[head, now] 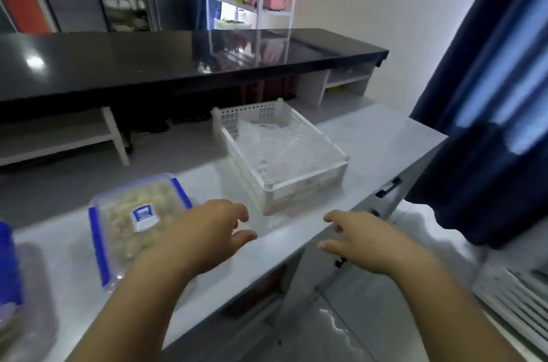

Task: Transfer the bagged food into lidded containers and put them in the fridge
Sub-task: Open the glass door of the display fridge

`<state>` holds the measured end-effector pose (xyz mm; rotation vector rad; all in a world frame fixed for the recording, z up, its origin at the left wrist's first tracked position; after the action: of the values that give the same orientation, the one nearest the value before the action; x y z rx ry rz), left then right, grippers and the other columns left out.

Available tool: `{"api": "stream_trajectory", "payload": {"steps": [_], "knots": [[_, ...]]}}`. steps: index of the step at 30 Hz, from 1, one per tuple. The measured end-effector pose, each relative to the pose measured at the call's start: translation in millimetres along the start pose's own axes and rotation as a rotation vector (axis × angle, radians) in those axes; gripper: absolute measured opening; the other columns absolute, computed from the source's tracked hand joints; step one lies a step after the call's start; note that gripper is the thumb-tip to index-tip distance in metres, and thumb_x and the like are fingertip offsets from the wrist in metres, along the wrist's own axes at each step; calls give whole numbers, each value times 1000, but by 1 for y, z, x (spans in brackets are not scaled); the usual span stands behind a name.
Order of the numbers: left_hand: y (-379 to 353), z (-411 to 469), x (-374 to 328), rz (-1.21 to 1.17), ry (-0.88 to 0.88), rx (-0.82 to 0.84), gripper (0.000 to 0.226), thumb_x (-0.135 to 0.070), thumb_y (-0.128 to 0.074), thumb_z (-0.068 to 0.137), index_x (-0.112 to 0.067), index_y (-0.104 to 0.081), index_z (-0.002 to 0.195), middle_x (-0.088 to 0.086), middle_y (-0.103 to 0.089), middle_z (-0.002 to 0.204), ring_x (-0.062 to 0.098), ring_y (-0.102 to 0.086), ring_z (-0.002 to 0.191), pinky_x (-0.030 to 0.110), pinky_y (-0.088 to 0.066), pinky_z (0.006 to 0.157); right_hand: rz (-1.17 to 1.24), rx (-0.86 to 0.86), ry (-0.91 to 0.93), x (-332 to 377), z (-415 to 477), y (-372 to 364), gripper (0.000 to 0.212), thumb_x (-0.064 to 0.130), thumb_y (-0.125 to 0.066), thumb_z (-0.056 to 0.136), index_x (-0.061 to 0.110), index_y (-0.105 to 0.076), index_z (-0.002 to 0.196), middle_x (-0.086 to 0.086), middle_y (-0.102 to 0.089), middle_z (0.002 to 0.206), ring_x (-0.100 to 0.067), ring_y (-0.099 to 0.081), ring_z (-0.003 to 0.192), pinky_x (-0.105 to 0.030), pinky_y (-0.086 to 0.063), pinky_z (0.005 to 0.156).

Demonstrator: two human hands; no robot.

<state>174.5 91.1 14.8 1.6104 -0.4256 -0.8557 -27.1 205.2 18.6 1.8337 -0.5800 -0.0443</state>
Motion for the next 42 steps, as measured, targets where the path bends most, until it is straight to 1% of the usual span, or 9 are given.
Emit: {"api": "stream_trajectory", "payload": {"steps": [5,9,20,27,29,32,36,39,42], "knots": [[-41,56,-95,58,-158,114,39,-53,-48,89,-30,-53,120,-7,-59,118,15,-57,106,28,-44,83,81,-24,-164,-102,-32,14,58,49,-56,88,24,-41,137,0,-59,123,-16,-58,105,-33,-49,89],[-68,103,-164,107,-286,192,39,-53,-52,87,-27,-56,117,-4,-61,116,17,-58,105,31,-47,87,163,-60,-306,-178,-59,22,50,47,-57,88,27,-45,132,3,-55,128,-16,-56,108,-31,-47,88],[-135,239,-336,133,-569,376,35,-49,-53,88,-24,-57,111,-3,-64,106,14,-63,84,32,-54,78,264,-130,-719,-366,-88,37,60,53,-59,83,27,-44,135,1,-53,133,-19,-55,113,-32,-45,87],[-155,353,-445,170,-752,381,40,-53,-55,85,-26,-57,115,-3,-62,114,17,-61,98,34,-51,84,290,-175,-896,-471,-74,82,59,51,-59,85,25,-44,136,-1,-53,135,-19,-54,116,-32,-46,92],[-158,384,-475,168,-794,381,40,-52,-55,86,-25,-57,116,-3,-62,113,16,-60,96,32,-50,82,294,-208,-929,-499,-71,100,57,49,-59,86,24,-45,135,-2,-53,134,-18,-56,110,-30,-48,84],[-163,420,-520,174,-858,368,39,-51,-54,86,-25,-57,116,-4,-60,111,15,-58,97,29,-46,78,323,-226,-952,-538,-67,123,54,45,-58,88,25,-43,136,-1,-53,132,-8,-55,79,-20,-39,55],[-176,461,-580,156,-912,372,39,-53,-56,85,-28,-57,115,-5,-60,113,16,-59,95,32,-50,83,309,-247,-1002,-597,-67,144,58,50,-59,86,26,-42,136,-2,-52,136,-19,-57,110,-29,-46,86],[-187,489,-628,156,-945,382,37,-54,-56,84,-28,-59,110,-6,-61,108,17,-60,92,34,-52,83,301,-264,-1027,-646,-69,161,60,52,-58,85,27,-42,137,-4,-52,135,-21,-55,115,-34,-46,92],[-197,515,-681,140,-947,379,26,-50,-58,82,-25,-60,88,-7,-58,85,15,-56,76,29,-48,66,238,-284,-1033,-703,-71,180,59,52,-57,85,26,-43,136,-3,-52,135,-21,-55,113,-35,-47,90]]}}
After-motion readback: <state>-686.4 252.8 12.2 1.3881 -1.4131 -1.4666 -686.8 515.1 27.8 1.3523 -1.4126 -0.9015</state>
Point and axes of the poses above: each hand's wrist, its own z-axis towards the middle knuckle, its own y-axis out of the back of the hand, x = y × z, the point moved 3 cm from there along z, towards the middle knuckle
